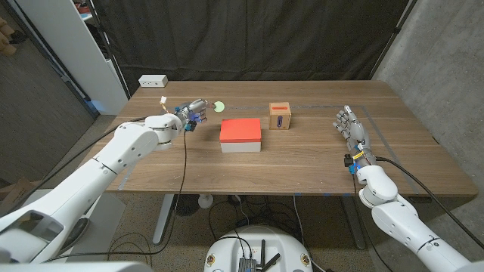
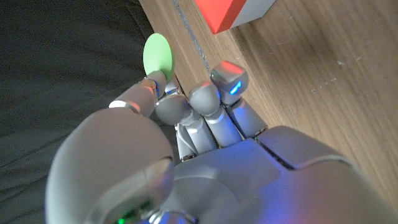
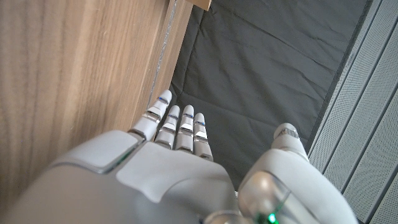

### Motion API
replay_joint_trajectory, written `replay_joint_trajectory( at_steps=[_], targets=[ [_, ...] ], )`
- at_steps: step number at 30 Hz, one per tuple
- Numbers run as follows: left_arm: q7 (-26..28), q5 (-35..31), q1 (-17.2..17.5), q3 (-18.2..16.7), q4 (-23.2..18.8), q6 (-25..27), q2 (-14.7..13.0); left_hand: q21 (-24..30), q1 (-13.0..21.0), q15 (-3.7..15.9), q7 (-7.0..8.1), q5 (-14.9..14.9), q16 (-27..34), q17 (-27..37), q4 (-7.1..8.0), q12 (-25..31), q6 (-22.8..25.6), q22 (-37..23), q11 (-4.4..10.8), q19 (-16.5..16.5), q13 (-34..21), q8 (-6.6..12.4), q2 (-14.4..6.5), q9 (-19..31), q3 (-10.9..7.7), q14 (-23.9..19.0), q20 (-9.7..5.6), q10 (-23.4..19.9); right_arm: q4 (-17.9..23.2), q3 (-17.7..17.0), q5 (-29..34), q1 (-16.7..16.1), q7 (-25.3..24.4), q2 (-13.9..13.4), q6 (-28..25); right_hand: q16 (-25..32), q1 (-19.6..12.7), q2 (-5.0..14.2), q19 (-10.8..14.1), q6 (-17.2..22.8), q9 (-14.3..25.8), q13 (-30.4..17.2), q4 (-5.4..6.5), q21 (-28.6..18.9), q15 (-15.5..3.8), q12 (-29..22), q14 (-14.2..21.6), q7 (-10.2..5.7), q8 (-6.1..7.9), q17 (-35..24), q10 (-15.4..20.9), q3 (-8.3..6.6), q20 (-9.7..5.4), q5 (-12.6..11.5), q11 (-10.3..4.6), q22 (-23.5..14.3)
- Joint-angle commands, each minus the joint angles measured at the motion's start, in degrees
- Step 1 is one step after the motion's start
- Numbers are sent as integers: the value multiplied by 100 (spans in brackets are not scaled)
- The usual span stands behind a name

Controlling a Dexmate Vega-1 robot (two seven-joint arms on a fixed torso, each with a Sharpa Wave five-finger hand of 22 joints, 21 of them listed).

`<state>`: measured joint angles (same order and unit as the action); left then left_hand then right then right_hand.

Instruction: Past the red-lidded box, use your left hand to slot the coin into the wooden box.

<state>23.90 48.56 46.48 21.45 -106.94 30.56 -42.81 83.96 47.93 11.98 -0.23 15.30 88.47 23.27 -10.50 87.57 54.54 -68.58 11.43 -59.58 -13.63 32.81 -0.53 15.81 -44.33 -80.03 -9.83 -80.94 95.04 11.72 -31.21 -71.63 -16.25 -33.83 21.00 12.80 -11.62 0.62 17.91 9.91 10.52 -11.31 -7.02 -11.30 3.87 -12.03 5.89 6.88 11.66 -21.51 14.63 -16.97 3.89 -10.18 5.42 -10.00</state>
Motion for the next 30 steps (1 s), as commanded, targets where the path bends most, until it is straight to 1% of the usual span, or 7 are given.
replay_joint_trajectory(
  at_steps=[1,7,10,12,16,24,30],
  targets=[
    [-295,-1085,47,186,228,-1292,241,82,320,0,-350,34,70,60,5,51,341,-52,-44,-69,-63,69,-255,138,-49,-26,-238,20,64,-34,-23,-62,-14,74,51,34,20,11,40,37,28,-33,-33,-15,-7,8,23,9,-14,-13,8,-18,11,2,-4,-10],
    [44,-1902,-114,455,68,-1162,221,215,300,-6,-372,40,60,62,18,64,441,-218,-82,-39,-121,111,-265,121,-103,8,-223,50,70,-63,-36,-107,-15,75,66,35,21,12,42,50,28,-34,-36,-15,-4,7,28,18,-10,-12,14,-16,15,2,1,-10],
    [124,-2274,-178,564,68,-1208,256,251,304,-9,-369,39,79,73,16,45,450,-228,-95,-40,-104,116,-273,107,-113,-4,-226,43,79,-74,-54,-118,-15,80,62,36,22,13,41,50,28,-34,-37,-14,-4,8,31,19,-10,-11,13,-16,16,2,-1,-10],
    [83,-2435,-204,596,142,-1367,310,282,301,-8,-372,38,103,101,14,69,446,-233,-89,-28,-155,124,-272,104,-124,-9,-223,44,76,-72,-25,-119,-6,60,59,36,22,14,43,52,28,-34,-37,-15,-4,9,31,19,-10,-11,12,-15,17,1,-4,-10],
    [-146,-2719,-274,655,421,-1892,421,325,300,-12,-382,32,97,95,12,86,448,-234,-131,-26,-207,136,-274,97,-124,0,-223,62,90,-80,-11,-131,9,33,50,36,23,16,45,50,28,-35,-39,-15,2,12,31,21,-12,-10,5,-14,17,1,8,-10],
    [-14,-3574,-492,879,405,-1707,498,432,314,-16,-396,9,136,159,7,76,454,-233,-168,19,-272,173,-288,59,-131,-29,-222,68,101,-119,-10,-169,4,39,95,35,25,20,43,54,29,-36,-42,-13,-4,19,30,17,-12,-8,-11,-11,20,2,2,-10],
    [18,-4221,-680,1061,468,-1690,568,468,333,-16,-405,-8,163,193,1,60,438,-231,-189,30,-270,204,-293,64,-122,-48,-221,59,105,-147,-26,-206,-19,64,118,34,27,23,46,54,29,-37,-45,-14,-3,20,31,14,-14,-7,-10,-9,19,1,6,-10]
  ],
)
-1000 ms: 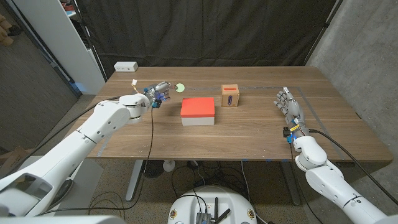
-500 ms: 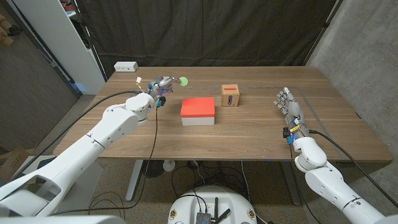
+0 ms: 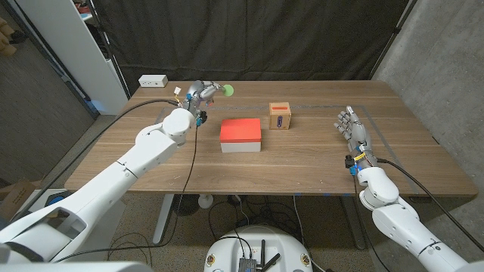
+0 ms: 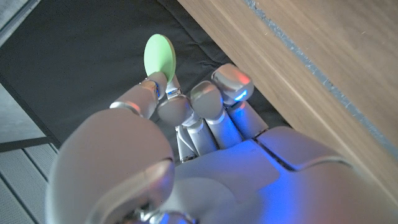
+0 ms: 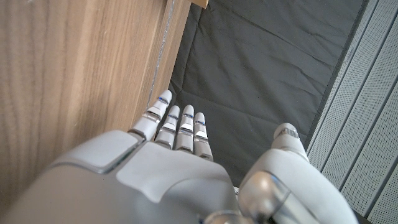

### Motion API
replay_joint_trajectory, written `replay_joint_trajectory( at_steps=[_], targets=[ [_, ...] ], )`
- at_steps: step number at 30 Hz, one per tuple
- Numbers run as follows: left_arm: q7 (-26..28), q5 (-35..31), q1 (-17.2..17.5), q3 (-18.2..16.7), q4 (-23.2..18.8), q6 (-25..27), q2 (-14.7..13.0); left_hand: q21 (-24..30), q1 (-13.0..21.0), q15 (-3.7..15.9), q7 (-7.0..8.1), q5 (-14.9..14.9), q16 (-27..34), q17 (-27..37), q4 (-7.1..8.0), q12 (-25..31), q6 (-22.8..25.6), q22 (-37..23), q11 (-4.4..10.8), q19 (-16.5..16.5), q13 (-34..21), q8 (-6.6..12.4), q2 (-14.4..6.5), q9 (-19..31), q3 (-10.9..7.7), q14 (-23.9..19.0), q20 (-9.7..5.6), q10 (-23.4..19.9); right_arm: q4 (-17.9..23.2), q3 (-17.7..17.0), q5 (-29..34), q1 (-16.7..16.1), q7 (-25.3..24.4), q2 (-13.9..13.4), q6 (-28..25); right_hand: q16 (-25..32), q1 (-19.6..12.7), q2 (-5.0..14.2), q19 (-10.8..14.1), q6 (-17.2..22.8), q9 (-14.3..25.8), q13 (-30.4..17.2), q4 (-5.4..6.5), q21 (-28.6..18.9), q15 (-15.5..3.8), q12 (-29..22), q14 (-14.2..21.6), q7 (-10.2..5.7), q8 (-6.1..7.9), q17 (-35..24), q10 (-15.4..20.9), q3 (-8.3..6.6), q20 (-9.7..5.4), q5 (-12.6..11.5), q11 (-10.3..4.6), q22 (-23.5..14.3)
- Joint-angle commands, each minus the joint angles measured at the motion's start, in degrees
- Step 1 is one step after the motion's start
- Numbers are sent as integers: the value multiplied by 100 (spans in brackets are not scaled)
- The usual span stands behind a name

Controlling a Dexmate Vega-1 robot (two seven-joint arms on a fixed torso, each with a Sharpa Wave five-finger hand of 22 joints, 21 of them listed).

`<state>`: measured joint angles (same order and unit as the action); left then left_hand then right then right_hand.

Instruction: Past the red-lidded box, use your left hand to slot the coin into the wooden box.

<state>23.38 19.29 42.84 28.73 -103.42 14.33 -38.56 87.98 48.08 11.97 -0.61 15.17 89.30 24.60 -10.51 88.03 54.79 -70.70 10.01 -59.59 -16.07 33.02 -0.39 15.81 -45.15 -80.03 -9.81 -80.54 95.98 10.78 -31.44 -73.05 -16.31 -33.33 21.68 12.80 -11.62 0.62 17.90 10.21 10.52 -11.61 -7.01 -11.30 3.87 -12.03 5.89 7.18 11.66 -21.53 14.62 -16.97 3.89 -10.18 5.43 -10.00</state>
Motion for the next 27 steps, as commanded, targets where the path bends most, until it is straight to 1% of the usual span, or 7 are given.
replay_joint_trajectory(
  at_steps=[1,2,7,14,18,24,27],
  targets=[
    [76,-1396,-344,363,122,-57,157,76,313,-13,-372,1,94,90,9,20,414,-20,-50,36,-38,186,-306,58,-36,-57,-220,20,2,-54,9,-70,-10,12,60,34,28,23,45,21,29,-7,-46,-13,-4,21,31,-14,-15,-5,-13,-8,18,1,5,-10],
    [79,-1494,-373,391,135,-60,174,87,319,-12,-373,0,46,60,6,20,413,-23,-44,38,-44,186,-307,49,-39,-4,-220,22,6,-58,-1,-76,-17,19,54,34,28,23,45,22,29,-7,-46,-13,-4,20,31,-15,-15,-5,-11,-8,19,1,-1,-10],
    [-47,-1811,-514,490,258,-167,264,97,322,-16,-387,-10,55,96,14,0,424,-19,-64,52,-29,214,-316,54,-35,-20,-221,14,-6,-64,1,-104,-16,32,80,33,29,25,42,17,29,-8,-48,-11,-6,22,30,-16,-18,-4,-14,-6,20,2,-2,-10],
    [-282,-2281,-736,666,347,-202,316,112,336,-18,-381,-25,25,63,9,13,418,-20,-76,66,-52,232,-302,48,-15,-1,-221,11,-19,-82,-1,-129,-12,50,124,33,31,27,41,19,29,-8,-50,-10,-5,22,30,-16,-19,-3,-15,-4,20,2,-10,-10],
    [-539,-2382,-888,743,599,-570,352,120,338,-16,-388,-34,68,112,13,11,424,-23,-86,70,-59,230,-305,22,-4,-41,-219,13,-42,-85,0,-134,7,58,155,33,31,27,40,19,29,-8,-51,-9,-4,24,31,-17,-19,-3,-18,-3,19,2,-10,-10],
    [-678,-2802,-1057,912,689,-555,429,133,354,-18,-402,-44,37,81,3,-3,430,-24,-113,71,-35,240,-300,19,10,-15,-220,6,-50,-86,-49,-151,0,80,123,34,32,28,43,19,29,-9,-53,-10,-4,25,34,-14,-20,-2,-21,-2,16,2,-11,-10],
    [-813,-2897,-1136,970,739,-580,479,138,361,-20,-413,-50,35,71,2,14,433,-24,-116,71,-61,237,-298,7,22,-18,-219,14,-93,-82,-91,-147,55,92,155,33,33,29,41,20,29,-9,-54,-10,-7,27,33,-10,-20,-1,-26,-1,15,2,-10,-10]
  ],
)
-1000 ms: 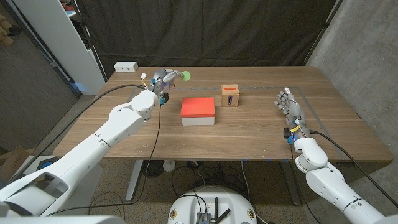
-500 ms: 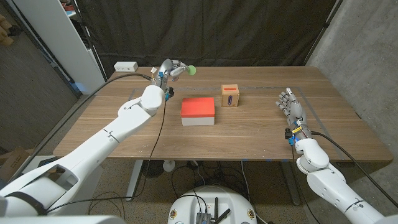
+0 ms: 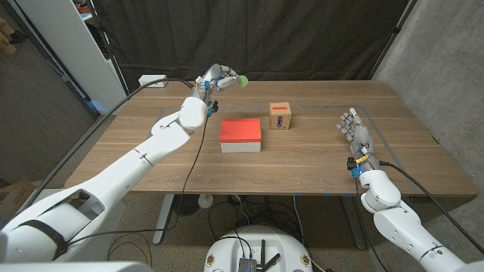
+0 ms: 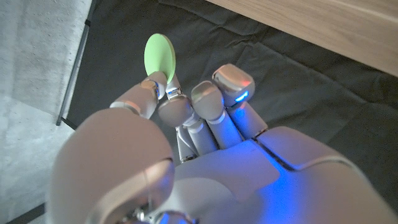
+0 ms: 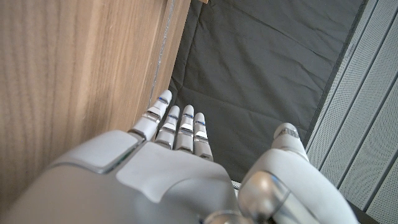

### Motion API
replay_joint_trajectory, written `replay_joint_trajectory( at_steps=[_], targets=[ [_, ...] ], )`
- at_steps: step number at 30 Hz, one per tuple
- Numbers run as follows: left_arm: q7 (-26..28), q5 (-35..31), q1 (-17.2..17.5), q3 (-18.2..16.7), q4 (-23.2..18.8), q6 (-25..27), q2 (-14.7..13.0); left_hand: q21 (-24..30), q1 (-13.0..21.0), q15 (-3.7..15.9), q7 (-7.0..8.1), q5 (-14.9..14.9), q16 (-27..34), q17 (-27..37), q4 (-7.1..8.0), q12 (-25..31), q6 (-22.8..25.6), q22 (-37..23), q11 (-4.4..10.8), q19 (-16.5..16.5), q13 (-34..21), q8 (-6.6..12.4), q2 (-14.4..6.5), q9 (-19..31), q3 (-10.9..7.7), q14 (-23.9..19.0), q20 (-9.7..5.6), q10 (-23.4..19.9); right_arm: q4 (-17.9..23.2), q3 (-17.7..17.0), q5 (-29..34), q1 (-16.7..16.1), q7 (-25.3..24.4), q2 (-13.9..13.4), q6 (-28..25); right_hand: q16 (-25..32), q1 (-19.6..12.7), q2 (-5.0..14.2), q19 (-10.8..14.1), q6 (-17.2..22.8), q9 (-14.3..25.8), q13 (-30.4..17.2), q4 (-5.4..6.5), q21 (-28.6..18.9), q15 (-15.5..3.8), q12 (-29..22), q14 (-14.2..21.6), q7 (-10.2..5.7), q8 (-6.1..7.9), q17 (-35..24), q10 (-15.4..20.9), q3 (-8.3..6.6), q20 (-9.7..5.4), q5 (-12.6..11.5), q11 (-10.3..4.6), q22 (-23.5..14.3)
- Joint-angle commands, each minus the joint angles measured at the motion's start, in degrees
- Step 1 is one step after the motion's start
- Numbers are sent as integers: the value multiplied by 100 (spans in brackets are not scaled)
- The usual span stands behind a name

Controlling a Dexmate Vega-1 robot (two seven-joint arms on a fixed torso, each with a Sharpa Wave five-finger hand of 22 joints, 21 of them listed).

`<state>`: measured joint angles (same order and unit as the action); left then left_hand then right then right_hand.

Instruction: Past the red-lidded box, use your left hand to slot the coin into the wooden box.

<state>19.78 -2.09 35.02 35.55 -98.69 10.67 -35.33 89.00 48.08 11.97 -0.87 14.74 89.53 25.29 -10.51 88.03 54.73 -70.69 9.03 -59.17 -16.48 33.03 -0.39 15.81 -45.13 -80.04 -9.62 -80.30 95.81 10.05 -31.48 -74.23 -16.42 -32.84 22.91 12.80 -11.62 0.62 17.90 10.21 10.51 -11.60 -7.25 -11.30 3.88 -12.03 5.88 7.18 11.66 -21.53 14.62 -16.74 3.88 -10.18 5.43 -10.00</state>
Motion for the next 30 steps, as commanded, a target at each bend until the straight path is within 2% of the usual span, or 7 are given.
replay_joint_trajectory(
  at_steps=[1,12,16,24,30],
  targets=[
    [-475,-813,-374,309,259,-164,178,36,366,-19,-390,-13,9,-5,6,14,443,-24,-18,33,-21,242,-303,11,29,-14,-236,-13,-95,-7,-98,-24,86,50,57,33,33,30,40,27,29,-10,-31,-9,-5,25,34,-12,-17,0,-20,-24,15,2,0,-10],
    [-652,-1546,-649,632,163,490,402,42,396,-19,-398,-20,12,0,4,17,451,-26,-23,48,-29,248,-295,4,46,-13,-239,-16,-148,-59,-234,-77,183,79,179,33,35,34,42,22,29,-11,-33,-9,-5,22,34,-11,-21,1,-13,-22,13,2,-8,-10],
    [-709,-1830,-789,811,220,566,478,44,406,-18,-406,-20,20,7,3,22,464,-26,-22,46,-36,245,-291,-11,52,-20,-240,-19,-169,-78,-262,-106,220,69,209,35,36,35,41,18,29,-11,-35,-8,-4,24,40,-11,-23,2,-17,-20,13,2,-1,-10],
    [-603,-2569,-960,1199,278,1146,809,53,442,-20,-415,-4,32,75,1,0,504,-29,-26,40,35,247,-278,-36,46,-44,-244,-48,-189,-118,-323,-156,280,39,228,32,36,39,41,20,29,-11,-38,-8,-4,24,34,-11,-23,4,-16,-18,21,2,9,-10],
    [-770,-2891,-1195,1473,479,1454,1058,39,440,-19,-414,5,13,17,7,67,517,-27,-17,32,-62,251,-265,-34,51,-32,-244,-37,-205,-158,-357,-199,305,25,255,32,37,41,41,19,29,-12,-39,-8,-7,25,34,-12,-23,4,-18,-17,16,2,-3,-10]
  ],
)
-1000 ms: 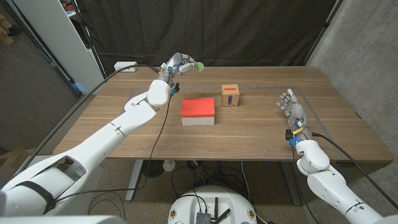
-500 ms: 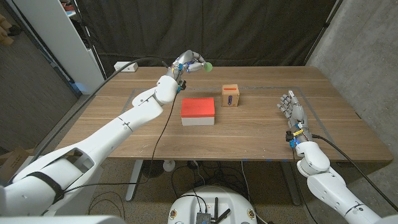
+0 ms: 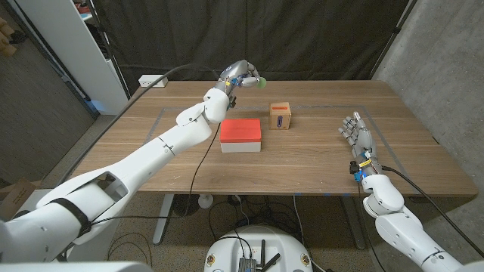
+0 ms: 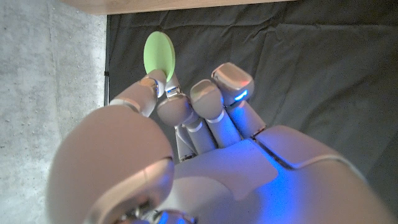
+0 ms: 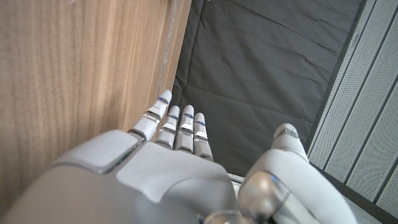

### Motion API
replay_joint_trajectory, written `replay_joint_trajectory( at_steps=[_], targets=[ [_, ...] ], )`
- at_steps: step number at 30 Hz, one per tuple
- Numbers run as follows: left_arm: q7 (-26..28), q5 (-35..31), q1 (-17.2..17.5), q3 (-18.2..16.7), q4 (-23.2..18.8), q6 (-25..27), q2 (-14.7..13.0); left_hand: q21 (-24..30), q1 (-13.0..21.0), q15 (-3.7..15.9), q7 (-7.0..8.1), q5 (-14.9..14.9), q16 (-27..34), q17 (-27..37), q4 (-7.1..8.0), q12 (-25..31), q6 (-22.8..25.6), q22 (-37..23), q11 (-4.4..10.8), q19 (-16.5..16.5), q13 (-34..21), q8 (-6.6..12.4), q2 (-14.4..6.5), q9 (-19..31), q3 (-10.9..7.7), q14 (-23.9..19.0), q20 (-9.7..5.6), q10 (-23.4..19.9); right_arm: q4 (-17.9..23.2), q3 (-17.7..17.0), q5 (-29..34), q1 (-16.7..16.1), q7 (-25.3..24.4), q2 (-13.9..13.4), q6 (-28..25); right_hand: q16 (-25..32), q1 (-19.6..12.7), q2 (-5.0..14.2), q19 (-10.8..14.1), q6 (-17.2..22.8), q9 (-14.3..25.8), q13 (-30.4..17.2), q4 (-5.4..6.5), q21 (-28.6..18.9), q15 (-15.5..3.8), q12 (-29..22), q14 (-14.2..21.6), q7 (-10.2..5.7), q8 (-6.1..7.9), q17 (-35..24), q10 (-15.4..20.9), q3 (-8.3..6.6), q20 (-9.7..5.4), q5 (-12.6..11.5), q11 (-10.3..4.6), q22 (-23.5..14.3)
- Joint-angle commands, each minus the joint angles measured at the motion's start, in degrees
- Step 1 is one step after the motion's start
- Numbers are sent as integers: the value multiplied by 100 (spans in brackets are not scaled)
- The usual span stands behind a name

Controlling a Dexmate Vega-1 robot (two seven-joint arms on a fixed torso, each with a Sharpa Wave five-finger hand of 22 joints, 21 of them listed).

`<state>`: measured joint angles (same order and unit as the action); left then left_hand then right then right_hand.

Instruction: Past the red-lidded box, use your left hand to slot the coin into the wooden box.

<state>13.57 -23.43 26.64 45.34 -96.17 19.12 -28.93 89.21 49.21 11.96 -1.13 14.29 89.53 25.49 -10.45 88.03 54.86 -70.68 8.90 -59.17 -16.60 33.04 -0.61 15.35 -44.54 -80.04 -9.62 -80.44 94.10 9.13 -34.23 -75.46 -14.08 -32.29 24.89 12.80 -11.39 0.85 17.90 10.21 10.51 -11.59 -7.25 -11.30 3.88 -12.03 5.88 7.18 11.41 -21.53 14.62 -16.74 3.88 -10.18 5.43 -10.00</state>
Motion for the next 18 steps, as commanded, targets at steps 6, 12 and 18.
replay_joint_trajectory(
  at_steps=[6,12,18],
  targets=[
    [-227,-1033,-598,761,475,628,588,15,332,-21,-378,59,11,-14,0,63,510,-27,0,27,-32,256,-234,17,-8,-29,-245,-30,-37,-103,-158,-106,82,-15,59,31,15,21,39,20,29,-13,-41,-7,-3,27,32,-14,1,6,-22,-15,16,3,-3,-10],
    [-403,-1521,-852,1122,634,724,694,11,329,-19,-378,67,39,16,6,55,532,-28,10,26,-8,254,-229,0,-9,-53,-243,-49,-87,-135,-158,-110,103,-8,121,30,16,23,36,29,29,-13,-42,-6,-4,25,32,-11,4,7,-19,-13,22,3,-14,-10],
    [-671,-1812,-967,1323,735,969,854,3,331,-20,-375,72,34,-4,5,68,536,-26,7,22,-27,255,-228,-5,-13,-51,-246,-48,-128,-149,-186,-99,139,4,149,31,18,25,36,32,29,-13,-43,-6,-2,28,33,-10,4,8,-26,-11,26,4,7,-10]
  ],
)
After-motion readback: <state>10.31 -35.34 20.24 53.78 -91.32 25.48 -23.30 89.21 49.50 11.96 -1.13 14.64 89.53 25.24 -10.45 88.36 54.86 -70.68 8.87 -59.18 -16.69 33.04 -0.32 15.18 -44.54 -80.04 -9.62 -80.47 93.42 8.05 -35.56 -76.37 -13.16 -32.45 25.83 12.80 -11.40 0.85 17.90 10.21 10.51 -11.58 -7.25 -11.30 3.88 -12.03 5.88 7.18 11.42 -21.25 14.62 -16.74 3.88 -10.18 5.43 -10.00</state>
